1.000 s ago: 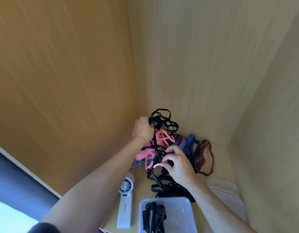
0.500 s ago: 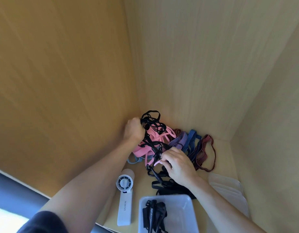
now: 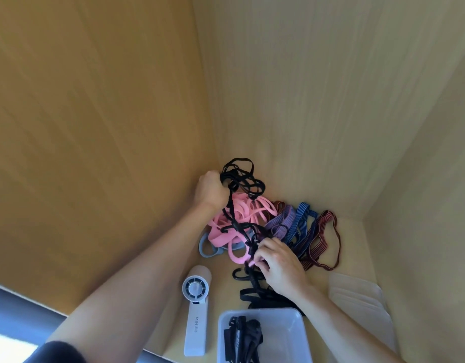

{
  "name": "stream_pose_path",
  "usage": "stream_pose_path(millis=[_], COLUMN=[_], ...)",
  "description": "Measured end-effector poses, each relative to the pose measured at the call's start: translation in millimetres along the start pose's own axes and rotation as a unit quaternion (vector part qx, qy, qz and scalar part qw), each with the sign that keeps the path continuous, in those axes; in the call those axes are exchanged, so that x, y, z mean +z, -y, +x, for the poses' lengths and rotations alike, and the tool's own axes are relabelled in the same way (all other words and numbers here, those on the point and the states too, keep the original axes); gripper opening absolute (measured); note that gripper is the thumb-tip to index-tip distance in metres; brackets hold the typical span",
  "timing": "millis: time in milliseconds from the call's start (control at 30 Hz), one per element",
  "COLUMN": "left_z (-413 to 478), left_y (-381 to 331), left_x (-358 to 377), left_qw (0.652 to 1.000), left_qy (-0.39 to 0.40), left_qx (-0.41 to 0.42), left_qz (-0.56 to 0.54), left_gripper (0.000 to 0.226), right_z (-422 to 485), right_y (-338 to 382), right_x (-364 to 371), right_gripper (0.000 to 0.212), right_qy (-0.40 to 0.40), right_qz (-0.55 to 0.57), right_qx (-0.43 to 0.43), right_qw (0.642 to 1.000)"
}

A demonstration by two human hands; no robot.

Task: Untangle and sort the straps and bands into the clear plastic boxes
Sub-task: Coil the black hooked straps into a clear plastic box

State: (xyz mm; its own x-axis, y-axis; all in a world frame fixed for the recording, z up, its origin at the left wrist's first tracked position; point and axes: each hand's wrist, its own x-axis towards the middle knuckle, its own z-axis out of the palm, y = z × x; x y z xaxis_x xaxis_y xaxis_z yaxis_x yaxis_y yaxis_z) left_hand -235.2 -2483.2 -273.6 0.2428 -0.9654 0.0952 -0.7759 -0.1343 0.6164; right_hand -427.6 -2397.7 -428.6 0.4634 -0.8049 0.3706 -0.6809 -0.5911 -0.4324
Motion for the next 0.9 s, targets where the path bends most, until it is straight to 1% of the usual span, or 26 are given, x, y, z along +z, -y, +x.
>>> stream_pose_path(millis=[200, 300, 367, 400, 433, 500, 533, 567, 600, 633, 667, 700, 733, 767, 800, 833, 867, 900], left_z=[-6, -11, -15, -18, -21, -27, -29, -31, -32, -33, -35, -39, -42, -45, -48, -49, -50, -50], left_y=[-33, -50, -60, -64, -67, -74, -76, -78, -80, -83, -86, -91, -95, -101, -105, -109, -111, -112], left_x=[-19, -37, -48, -52, -55, -58, -58, -57, -55, -52, -49, -46, -43, -39, -36, -33, -30, -27], left_qw=[0.996, 0.990, 0.984, 0.979, 0.974, 0.961, 0.951, 0.938, 0.925, 0.912, 0.897, 0.882, 0.867, 0.857, 0.854, 0.860, 0.869, 0.876], left_qy=[0.001, 0.006, 0.038, 0.061, 0.082, 0.124, 0.148, 0.171, 0.195, 0.221, 0.248, 0.271, 0.290, 0.304, 0.311, 0.310, 0.305, 0.303], left_qx=[0.062, 0.092, 0.108, 0.118, 0.123, 0.116, 0.105, 0.093, 0.081, 0.068, 0.057, 0.046, 0.033, 0.020, 0.011, 0.009, 0.010, 0.010], left_qz=[-0.071, -0.110, -0.139, -0.156, -0.173, -0.218, -0.251, -0.285, -0.316, -0.340, -0.361, -0.383, -0.403, -0.417, -0.417, -0.405, -0.389, -0.376], left_gripper=[0.018, 0.016, 0.014, 0.015, 0.016, 0.018, 0.019, 0.019, 0.020, 0.021, 0.021, 0.019, 0.015, 0.013, 0.012, 0.011, 0.010, 0.011], right_z=[-4, -5, -5, -3, 0, 8, 12, 16, 19, 22, 25, 28, 30, 31, 30, 28, 24, 20], right_y=[-9, -8, -3, 1, 4, 10, 16, 22, 28, 33, 39, 46, 53, 60, 66, 70, 74, 79], right_x=[3, -3, -15, -23, -33, -65, -85, -106, -125, -140, -149, -154, -156, -157, -157, -158, -159, -163], right_gripper=[0.016, 0.013, 0.011, 0.011, 0.011, 0.011, 0.007, 0.010, 0.020, 0.027, 0.030, 0.028, 0.021, 0.014, 0.011, 0.013, 0.015, 0.017], right_qy=[0.030, 0.065, 0.058, 0.022, -0.034, -0.167, -0.207, -0.214, -0.183, -0.126, -0.067, -0.017, 0.011, 0.023, 0.020, 0.009, -0.010, -0.031], right_qz=[0.007, 0.050, 0.103, 0.142, 0.187, 0.270, 0.315, 0.349, 0.368, 0.370, 0.359, 0.340, 0.325, 0.326, 0.355, 0.408, 0.473, 0.545], right_qx=[0.055, 0.093, 0.135, 0.156, 0.179, 0.225, 0.237, 0.238, 0.228, 0.221, 0.219, 0.225, 0.237, 0.256, 0.272, 0.290, 0.312, 0.330], right_qw=[0.998, 0.992, 0.984, 0.977, 0.965, 0.921, 0.895, 0.881, 0.883, 0.894, 0.905, 0.913, 0.915, 0.910, 0.894, 0.866, 0.824, 0.770])
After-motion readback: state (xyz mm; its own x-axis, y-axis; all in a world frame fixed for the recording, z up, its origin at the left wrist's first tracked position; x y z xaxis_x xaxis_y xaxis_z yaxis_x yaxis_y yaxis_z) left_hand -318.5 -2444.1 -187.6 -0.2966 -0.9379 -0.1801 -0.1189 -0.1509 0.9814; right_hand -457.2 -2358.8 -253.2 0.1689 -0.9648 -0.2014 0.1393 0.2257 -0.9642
